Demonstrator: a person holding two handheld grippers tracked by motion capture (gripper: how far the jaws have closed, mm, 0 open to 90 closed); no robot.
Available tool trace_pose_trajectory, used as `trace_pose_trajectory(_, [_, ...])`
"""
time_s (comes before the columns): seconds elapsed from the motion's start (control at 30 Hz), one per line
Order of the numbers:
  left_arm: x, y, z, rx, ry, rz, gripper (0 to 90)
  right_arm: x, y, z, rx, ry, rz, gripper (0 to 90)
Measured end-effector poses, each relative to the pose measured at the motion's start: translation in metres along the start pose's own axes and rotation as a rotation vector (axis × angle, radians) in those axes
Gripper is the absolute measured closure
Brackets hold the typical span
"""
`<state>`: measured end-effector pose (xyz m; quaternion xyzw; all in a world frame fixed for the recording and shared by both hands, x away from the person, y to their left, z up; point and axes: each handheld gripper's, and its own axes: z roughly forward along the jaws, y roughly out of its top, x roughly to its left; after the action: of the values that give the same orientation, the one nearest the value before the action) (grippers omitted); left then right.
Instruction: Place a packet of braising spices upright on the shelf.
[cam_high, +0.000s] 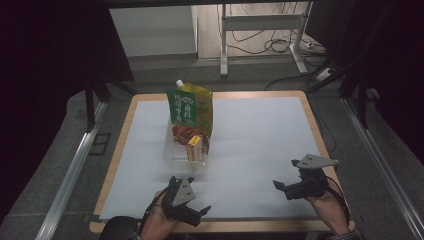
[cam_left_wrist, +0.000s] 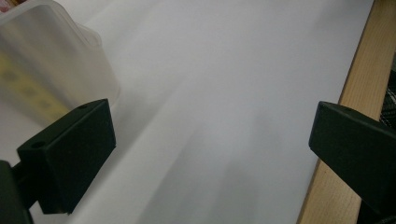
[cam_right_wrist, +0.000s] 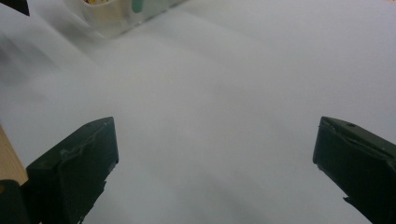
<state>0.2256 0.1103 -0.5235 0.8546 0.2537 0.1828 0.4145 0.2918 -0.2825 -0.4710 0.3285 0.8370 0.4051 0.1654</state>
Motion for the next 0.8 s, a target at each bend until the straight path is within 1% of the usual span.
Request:
trace_pose_trajectory(0.07, [0.0, 0.0, 0.0, 0.002, 0.002, 0.002, 0.4, -0.001, -0.004, -0.002, 0.007, -0.013, 0.006, 0.1])
trace_pose_trajectory(0.33, [0.001, -0.001, 0.0, 0.004, 0.004, 0.003, 0.4, -0.006, -0.021, -0.007, 0.021, -0.038, 0.028, 0.1])
trace_pose_trajectory(0.43, [0.002, -0.001, 0.0, 0.004, 0.005, 0.003, 0.4, -0.007, -0.028, -0.007, 0.028, -0.052, 0.022, 0.1])
trace_pose_trajectory(0.53, [0.001, -0.001, -0.001, 0.003, 0.006, 0.008, 0.4, -0.007, -0.034, -0.006, 0.034, -0.053, 0.021, 0.1])
trace_pose_trajectory(0.63, [0.002, -0.001, -0.001, 0.005, 0.006, 0.011, 0.4, -0.007, -0.04, -0.004, 0.068, -0.064, 0.014, 0.1])
trace_pose_trajectory(0.7, [0.002, -0.001, -0.001, 0.004, 0.006, 0.011, 0.4, -0.008, -0.041, -0.003, 0.083, -0.064, 0.014, 0.1])
trace_pose_trajectory(0.8, [0.002, -0.001, -0.001, 0.006, 0.008, 0.011, 0.4, -0.008, -0.041, -0.004, 0.08, -0.06, 0.014, 0.1])
